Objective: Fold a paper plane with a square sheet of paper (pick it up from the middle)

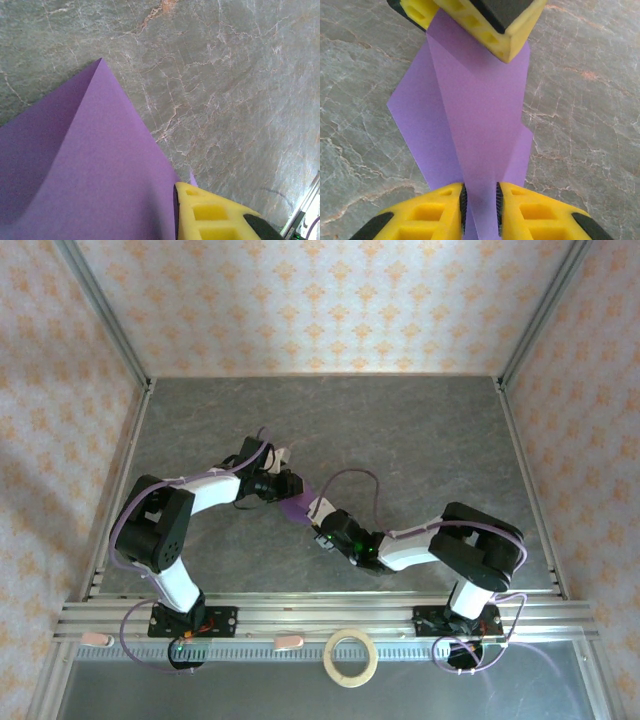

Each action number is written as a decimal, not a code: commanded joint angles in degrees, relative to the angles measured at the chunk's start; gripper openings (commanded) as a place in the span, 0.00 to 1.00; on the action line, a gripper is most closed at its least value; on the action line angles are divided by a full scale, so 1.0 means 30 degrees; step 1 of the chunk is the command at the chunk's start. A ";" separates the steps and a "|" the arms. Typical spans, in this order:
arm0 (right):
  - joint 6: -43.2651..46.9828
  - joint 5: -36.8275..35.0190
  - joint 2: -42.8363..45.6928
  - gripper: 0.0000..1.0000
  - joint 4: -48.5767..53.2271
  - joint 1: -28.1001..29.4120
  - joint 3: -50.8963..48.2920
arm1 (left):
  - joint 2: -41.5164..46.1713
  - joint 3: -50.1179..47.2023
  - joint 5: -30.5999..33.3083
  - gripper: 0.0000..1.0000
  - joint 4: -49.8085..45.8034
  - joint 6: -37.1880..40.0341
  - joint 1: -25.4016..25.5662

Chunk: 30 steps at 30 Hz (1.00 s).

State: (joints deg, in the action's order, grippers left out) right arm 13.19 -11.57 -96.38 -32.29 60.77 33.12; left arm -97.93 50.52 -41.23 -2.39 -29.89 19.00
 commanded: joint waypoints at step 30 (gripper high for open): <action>0.1140 -0.0405 -0.0774 0.21 -0.1075 0.0133 -0.0258 | 0.0441 0.0069 0.0295 0.20 -0.0557 0.0405 -0.0124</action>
State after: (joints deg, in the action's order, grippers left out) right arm 16.58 -11.60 -98.00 -33.85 60.77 32.95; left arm -97.93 50.52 -41.23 -2.85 -29.89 19.00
